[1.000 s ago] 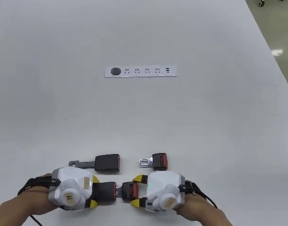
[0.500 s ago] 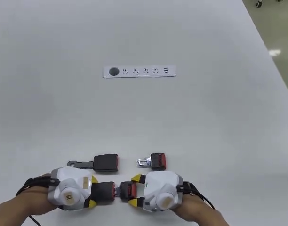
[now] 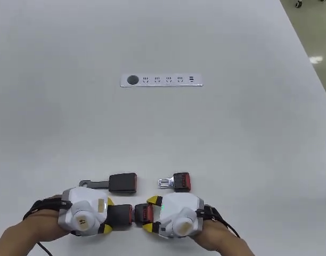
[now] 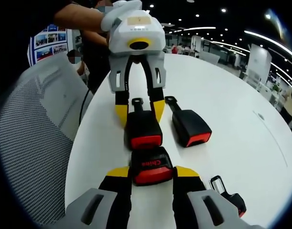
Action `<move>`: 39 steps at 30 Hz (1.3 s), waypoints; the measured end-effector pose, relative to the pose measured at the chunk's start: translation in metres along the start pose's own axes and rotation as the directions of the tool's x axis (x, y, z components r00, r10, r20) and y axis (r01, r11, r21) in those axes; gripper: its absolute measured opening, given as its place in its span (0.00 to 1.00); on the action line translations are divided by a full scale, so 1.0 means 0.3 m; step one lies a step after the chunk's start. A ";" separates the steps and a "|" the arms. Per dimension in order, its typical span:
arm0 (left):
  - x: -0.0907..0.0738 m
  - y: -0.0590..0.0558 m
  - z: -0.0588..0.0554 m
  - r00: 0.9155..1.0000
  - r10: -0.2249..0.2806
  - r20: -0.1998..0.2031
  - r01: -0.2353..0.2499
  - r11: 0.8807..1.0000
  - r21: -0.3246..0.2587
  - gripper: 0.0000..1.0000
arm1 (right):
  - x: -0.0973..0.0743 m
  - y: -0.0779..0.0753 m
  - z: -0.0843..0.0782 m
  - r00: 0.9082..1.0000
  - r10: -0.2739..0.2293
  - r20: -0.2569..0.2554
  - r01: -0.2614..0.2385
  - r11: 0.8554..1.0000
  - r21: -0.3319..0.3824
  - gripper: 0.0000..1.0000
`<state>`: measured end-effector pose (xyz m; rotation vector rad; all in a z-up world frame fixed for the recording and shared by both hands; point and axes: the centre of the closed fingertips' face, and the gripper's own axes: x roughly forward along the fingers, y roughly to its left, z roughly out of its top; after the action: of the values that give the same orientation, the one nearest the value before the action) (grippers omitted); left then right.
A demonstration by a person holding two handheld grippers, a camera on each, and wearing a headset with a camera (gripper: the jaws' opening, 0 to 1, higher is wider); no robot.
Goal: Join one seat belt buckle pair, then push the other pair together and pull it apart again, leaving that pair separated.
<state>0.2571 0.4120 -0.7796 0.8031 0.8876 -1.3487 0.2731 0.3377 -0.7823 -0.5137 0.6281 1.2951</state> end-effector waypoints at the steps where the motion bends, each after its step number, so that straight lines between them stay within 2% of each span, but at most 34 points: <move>1: 0.000 0.000 0.001 1.000 -0.002 -0.001 0.002 1.000 0.003 0.32 | 0.005 -0.007 -0.002 1.000 0.000 0.001 0.000 1.000 0.003 0.28; 6: 0.000 -0.001 0.002 1.000 -0.003 -0.003 0.003 1.000 0.009 0.32 | -0.001 0.006 0.002 1.000 0.000 0.001 0.000 1.000 -0.009 0.28; 10: 0.001 -0.001 0.004 1.000 -0.004 0.002 0.004 1.000 0.019 0.32 | -0.013 0.022 -0.006 1.000 0.029 0.007 -0.029 0.999 -0.019 0.27; 13: 0.003 -0.001 0.004 1.000 -0.005 -0.001 0.005 1.000 0.026 0.32 | -0.003 0.023 -0.004 0.999 0.032 0.003 -0.032 0.999 -0.022 0.28; 16: 0.008 0.002 0.004 0.999 -0.005 -0.033 0.006 1.000 0.031 0.32 | 0.002 0.033 0.000 1.000 0.022 -0.014 -0.022 0.999 -0.023 0.28; 20: 0.003 -0.002 0.002 1.000 -0.011 -0.009 0.011 1.000 0.030 0.32 | -0.013 0.036 -0.001 0.999 0.039 0.005 -0.039 0.999 -0.017 0.28; 23: 0.006 -0.004 0.005 1.000 -0.011 -0.028 0.012 1.000 0.029 0.32 | -0.006 0.042 0.007 0.999 0.038 0.002 -0.038 0.999 -0.027 0.28; 25: 0.006 -0.006 0.011 0.998 -0.009 -0.055 0.011 0.999 0.038 0.32 | -0.012 0.050 0.022 0.999 0.036 -0.011 -0.036 0.999 -0.033 0.28; 27: 0.005 -0.005 0.010 0.998 -0.010 -0.061 0.013 0.999 0.039 0.32 | -0.027 0.055 0.028 0.999 0.034 -0.012 -0.035 0.999 -0.034 0.29; 32: 0.004 -0.005 0.005 0.999 -0.002 -0.035 0.003 1.000 0.018 0.33 | -0.046 0.062 0.033 1.000 0.031 0.008 -0.030 0.999 -0.025 0.29; 37: 0.006 -0.003 0.002 0.999 0.001 -0.036 0.000 1.000 0.030 0.33 | -0.054 0.064 0.038 0.999 0.037 0.012 -0.037 0.999 -0.020 0.30; 39: 0.005 -0.005 0.004 1.000 0.010 -0.029 -0.008 0.998 0.057 0.33 | -0.058 0.070 0.039 0.999 0.044 0.013 -0.043 0.998 -0.037 0.30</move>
<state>0.2556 0.4101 -0.7805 0.8715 0.8702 -1.3627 0.2517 0.3373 -0.7620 -0.5230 0.6077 1.3525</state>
